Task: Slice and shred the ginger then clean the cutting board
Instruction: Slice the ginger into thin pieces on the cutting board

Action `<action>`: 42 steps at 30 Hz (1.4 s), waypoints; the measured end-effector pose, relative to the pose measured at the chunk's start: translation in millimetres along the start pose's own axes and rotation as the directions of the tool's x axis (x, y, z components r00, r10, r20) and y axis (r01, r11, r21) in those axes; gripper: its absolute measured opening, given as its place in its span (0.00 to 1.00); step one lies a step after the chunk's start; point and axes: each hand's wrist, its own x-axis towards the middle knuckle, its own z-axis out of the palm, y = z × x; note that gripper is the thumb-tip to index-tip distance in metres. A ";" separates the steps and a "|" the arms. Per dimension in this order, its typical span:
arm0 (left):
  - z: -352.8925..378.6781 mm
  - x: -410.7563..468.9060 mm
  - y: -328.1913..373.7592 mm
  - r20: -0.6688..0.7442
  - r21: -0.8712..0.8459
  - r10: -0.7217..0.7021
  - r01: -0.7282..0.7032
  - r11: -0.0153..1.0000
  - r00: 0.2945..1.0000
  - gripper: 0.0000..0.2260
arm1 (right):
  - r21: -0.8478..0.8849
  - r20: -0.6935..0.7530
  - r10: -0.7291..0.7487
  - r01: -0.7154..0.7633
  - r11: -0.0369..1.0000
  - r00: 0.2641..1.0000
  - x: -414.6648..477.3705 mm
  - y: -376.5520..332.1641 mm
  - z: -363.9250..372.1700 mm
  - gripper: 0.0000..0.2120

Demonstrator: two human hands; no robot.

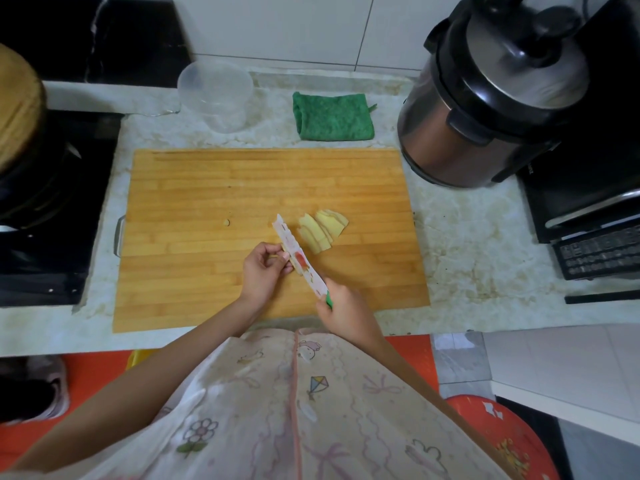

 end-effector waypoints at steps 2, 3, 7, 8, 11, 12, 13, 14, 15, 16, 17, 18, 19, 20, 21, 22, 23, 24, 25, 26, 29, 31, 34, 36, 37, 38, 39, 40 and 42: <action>1.2 -3.2 -0.8 0.026 0.078 0.021 -0.023 0.997 0.999 0.08 | -0.031 0.015 -0.001 0.002 1.000 1.000 0.4 -2.3 1.3 0.19; 1.2 -3.7 -2.2 0.016 0.090 0.031 -0.032 0.995 0.999 0.08 | -0.037 0.006 0.003 -0.003 0.999 1.000 1.0 -2.4 1.7 0.19; -24.4 -14.3 11.0 -0.369 0.242 0.120 -0.030 0.970 0.922 0.10 | 0.016 -0.118 -0.017 0.019 1.000 0.993 -7.4 -7.1 -9.1 0.19; -37.7 -23.2 25.4 -0.423 0.295 0.232 -0.108 0.949 0.876 0.15 | 0.038 -0.184 -0.021 0.029 0.999 0.983 -11.0 -8.3 -14.0 0.21; -63.3 -44.2 73.5 -0.227 0.392 0.476 -0.368 0.843 0.849 0.21 | 0.123 -0.369 0.040 0.006 0.992 0.929 -17.6 -3.2 -28.2 0.18; -65.3 -39.9 78.2 -0.069 0.504 0.467 -0.373 0.779 0.882 0.23 | 0.141 -0.413 0.067 -0.009 0.990 0.909 -16.7 1.2 -31.1 0.18; -64.6 -32.4 78.1 0.102 0.652 0.381 -0.351 0.673 0.919 0.25 | 0.140 -0.441 0.086 -0.026 0.990 0.893 -14.6 5.7 -33.4 0.18; -61.7 -26.4 76.5 0.234 0.780 0.275 -0.349 0.519 0.932 0.28 | 0.134 -0.457 0.106 -0.049 0.990 0.883 -12.9 10.5 -35.0 0.18; -57.2 -20.1 73.8 0.343 0.835 0.216 -0.402 0.375 0.914 0.31 | 0.136 -0.467 0.125 -0.069 0.988 0.875 -11.1 15.2 -35.9 0.18; -50.1 -12.8 69.6 0.442 0.822 0.213 -0.488 0.292 0.872 0.29 | 0.153 -0.478 0.150 -0.086 0.984 0.865 -8.9 19.9 -36.6 0.19; -41.1 -7.1 65.0 0.522 0.781 0.247 -0.574 0.246 0.816 0.24 | 0.173 -0.486 0.180 -0.108 0.979 0.855 -7.2 25.2 -36.8 0.18; -28.0 -5.0 64.6 0.580 0.728 0.288 -0.644 0.235 0.762 0.18 | 0.186 -0.492 0.214 -0.138 0.973 0.844 -6.9 30.9 -36.7 0.17; -13.5 -3.1 64.4 0.610 0.683 0.318 -0.685 0.254 0.726 0.13 | 0.194 -0.505 0.242 -0.164 0.967 0.829 -7.5 36.6 -37.0 0.16; 1.9 -3.0 67.7 0.621 0.650 0.311 -0.694 0.309 0.719 0.08 | 0.211 -0.520 0.268 -0.182 0.960 0.811 -8.8 42.1 -37.7 0.15; 15.8 0.7 68.0 0.623 0.622 0.304 -0.692 0.367 0.721 0.05 | 0.238 -0.533 0.291 -0.189 0.953 0.795 -10.4 46.2 -39.1 0.14; 27.7 5.7 66.0 0.622 0.604 0.294 -0.683 0.411 0.726 0.06 | 0.266 -0.540 0.312 -0.193 0.945 0.782 -12.3 49.3 -40.0 0.14; 37.8 11.0 61.7 0.643 0.588 0.276 -0.692 0.420 0.714 0.07 | 0.288 -0.547 0.325 -0.191 0.938 0.772 -14.3 51.1 -40.8 0.14; 47.3 14.5 56.9 0.685 0.575 0.248 -0.718 0.394 0.685 0.10 | 0.303 -0.554 0.334 -0.189 0.934 0.762 -16.1 52.8 -41.0 0.14; 55.9 17.9 50.9 0.729 0.562 0.223 -0.752 0.345 0.647 0.16 | 0.312 -0.562 0.339 -0.186 0.932 0.755 -17.7 54.3 -40.8 0.14; 63.4 18.2 47.7 0.762 0.555 0.187 -0.774 0.304 0.620 0.20 | 0.317 -0.568 0.344 -0.187 0.930 0.747 -19.1 56.4 -40.2 0.14; 82.4 13.5 38.2 0.754 0.645 0.061 -0.755 0.114 0.654 0.26 | 0.320 -0.572 0.356 -0.198 0.926 0.739 -24.3 60.0 -36.7 0.11; 90.0 11.9 34.8 0.739 0.673 0.045 -0.735 -0.076 0.672 0.25 | 0.332 -0.577 0.357 -0.189 0.924 0.734 -27.0 62.2 -34.1 0.11; 89.9 13.1 35.7 0.702 0.711 0.085 -0.693 -0.119 0.707 0.22 | 0.321 -0.582 0.330 -0.164 0.933 0.743 -30.1 63.2 -32.7 0.11; 84.3 11.8 36.8 0.671 0.738 0.148 -0.673 -0.038 0.727 0.18 | 0.316 -0.571 0.310 -0.145 0.938 0.760 -32.4 61.5 -33.7 0.13; 80.2 10.0 38.1 0.639 0.751 0.188 -0.658 0.059 0.746 0.16 | 0.321 -0.558 0.308 -0.142 0.936 0.771 -33.1 60.6 -33.7 0.15; 75.2 7.8 39.9 0.589 0.759 0.217 -0.625 0.180 0.778 0.14 | 0.328 -0.542 0.307 -0.139 0.934 0.782 -33.1 59.2 -33.5 0.16; 69.2 5.3 42.6 0.530 0.764 0.219 -0.574 0.296 0.819 0.12 | 0.335 -0.528 0.302 -0.131 0.933 0.794 -32.6 57.9 -32.9 0.17; 62.6 3.6 44.9 0.472 0.767 0.195 -0.509 0.390 0.860 0.10 | 0.340 -0.511 0.293 -0.123 0.932 0.808 -31.2 56.4 -32.5 0.18; 49.2 4.2 46.3 0.356 0.740 0.145 -0.374 0.559 0.923 0.07 | 0.346 -0.445 0.279 -0.123 0.930 0.851 -27.7 53.4 -31.5 0.15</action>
